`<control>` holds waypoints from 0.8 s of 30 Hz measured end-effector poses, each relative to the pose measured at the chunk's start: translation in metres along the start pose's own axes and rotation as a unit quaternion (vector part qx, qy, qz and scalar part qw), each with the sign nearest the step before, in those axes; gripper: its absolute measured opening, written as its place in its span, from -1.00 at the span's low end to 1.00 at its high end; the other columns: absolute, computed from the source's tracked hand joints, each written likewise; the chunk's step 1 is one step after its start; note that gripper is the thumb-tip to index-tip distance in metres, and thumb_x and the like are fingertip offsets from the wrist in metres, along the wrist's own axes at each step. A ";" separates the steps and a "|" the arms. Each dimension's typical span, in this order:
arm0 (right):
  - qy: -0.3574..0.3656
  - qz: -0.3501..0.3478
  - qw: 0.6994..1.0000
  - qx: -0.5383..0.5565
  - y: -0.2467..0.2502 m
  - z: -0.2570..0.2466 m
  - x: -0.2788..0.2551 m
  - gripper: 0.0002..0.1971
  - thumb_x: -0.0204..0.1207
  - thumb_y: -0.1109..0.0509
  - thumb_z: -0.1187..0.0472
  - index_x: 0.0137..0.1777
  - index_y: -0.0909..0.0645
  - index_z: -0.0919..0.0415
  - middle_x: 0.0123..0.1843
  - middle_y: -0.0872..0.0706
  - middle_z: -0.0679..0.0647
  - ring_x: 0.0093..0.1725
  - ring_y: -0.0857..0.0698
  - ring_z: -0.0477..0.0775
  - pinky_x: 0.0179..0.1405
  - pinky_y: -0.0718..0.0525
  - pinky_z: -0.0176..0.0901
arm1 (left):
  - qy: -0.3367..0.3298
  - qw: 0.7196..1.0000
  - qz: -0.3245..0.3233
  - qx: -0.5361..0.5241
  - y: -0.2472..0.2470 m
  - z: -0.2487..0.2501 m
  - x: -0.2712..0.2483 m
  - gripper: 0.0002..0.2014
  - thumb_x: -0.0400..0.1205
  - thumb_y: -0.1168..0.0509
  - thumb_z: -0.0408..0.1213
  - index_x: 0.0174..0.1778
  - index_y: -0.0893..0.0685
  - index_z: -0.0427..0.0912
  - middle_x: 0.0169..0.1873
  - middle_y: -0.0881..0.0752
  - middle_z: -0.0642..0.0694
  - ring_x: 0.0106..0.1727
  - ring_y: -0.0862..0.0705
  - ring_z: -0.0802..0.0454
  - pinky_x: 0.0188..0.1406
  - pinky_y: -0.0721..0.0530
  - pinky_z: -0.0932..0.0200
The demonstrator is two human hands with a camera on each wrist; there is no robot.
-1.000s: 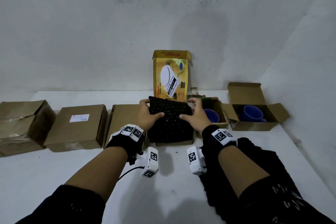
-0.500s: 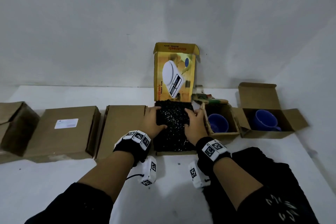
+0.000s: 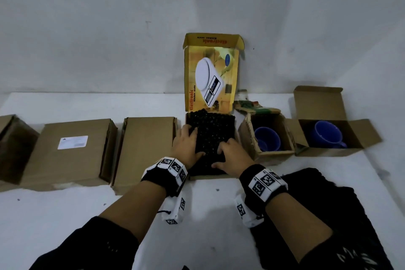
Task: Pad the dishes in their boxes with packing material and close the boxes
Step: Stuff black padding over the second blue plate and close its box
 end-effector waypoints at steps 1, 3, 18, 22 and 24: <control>-0.015 -0.015 1.000 0.009 -0.002 0.002 -0.001 -0.53 0.37 -0.54 -0.04 0.15 -0.53 0.20 0.22 -0.45 0.16 0.20 -0.51 0.17 0.18 -0.54 -0.05 | -0.003 1.000 0.009 0.006 0.001 0.000 -0.002 -0.21 0.44 -0.46 0.01 0.53 -0.30 -0.15 0.48 -0.23 -0.20 0.51 -0.22 -0.19 0.52 -0.33 0.00; -0.028 -0.025 0.999 0.034 0.000 0.005 -0.002 -0.49 0.40 -0.53 -0.03 0.24 -0.54 0.22 0.30 -0.43 0.18 0.26 -0.50 0.19 0.23 -0.51 -0.08 | -0.016 0.999 0.023 0.023 0.005 0.000 -0.007 -0.26 0.43 -0.44 0.07 0.48 -0.37 -0.13 0.48 -0.20 -0.20 0.52 -0.19 -0.20 0.52 -0.34 -0.04; 0.011 -0.133 0.990 -0.045 0.018 0.014 0.009 -0.38 0.50 -0.46 0.05 0.51 -0.38 0.20 0.43 -0.40 0.23 0.33 -0.51 0.27 0.30 -0.56 0.04 | -0.067 0.983 -0.127 0.118 0.010 0.000 -0.013 -0.14 0.42 -0.35 0.28 0.56 -0.29 -0.08 0.44 -0.35 -0.08 0.56 -0.22 -0.03 0.60 0.07 -0.22; 0.007 -0.081 0.996 -0.030 0.019 0.010 0.016 -0.27 0.38 -0.54 -0.08 0.47 -0.41 0.23 0.39 -0.40 0.23 0.35 -0.49 0.26 0.32 -0.54 0.06 | -0.074 0.981 -0.123 0.130 0.009 0.000 -0.011 -0.12 0.39 -0.35 0.31 0.55 -0.31 -0.09 0.43 -0.35 -0.07 0.54 -0.24 -0.03 0.60 0.07 -0.24; 0.000 -0.088 0.994 -0.057 0.008 0.008 0.018 -0.24 0.32 -0.58 -0.09 0.43 -0.41 0.25 0.40 -0.35 0.24 0.33 -0.49 0.29 0.33 -0.55 0.08 | -0.075 0.980 -0.119 0.141 0.008 0.000 -0.011 -0.08 0.38 -0.35 0.33 0.57 -0.28 -0.11 0.48 -0.29 -0.10 0.56 -0.22 -0.05 0.60 0.07 -0.23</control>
Point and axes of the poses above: each hand's wrist, its own x-axis towards the middle knuckle, its own y-axis out of the back of the hand, z = x × y, the point moved 3 cm from there along x, towards the middle knuckle
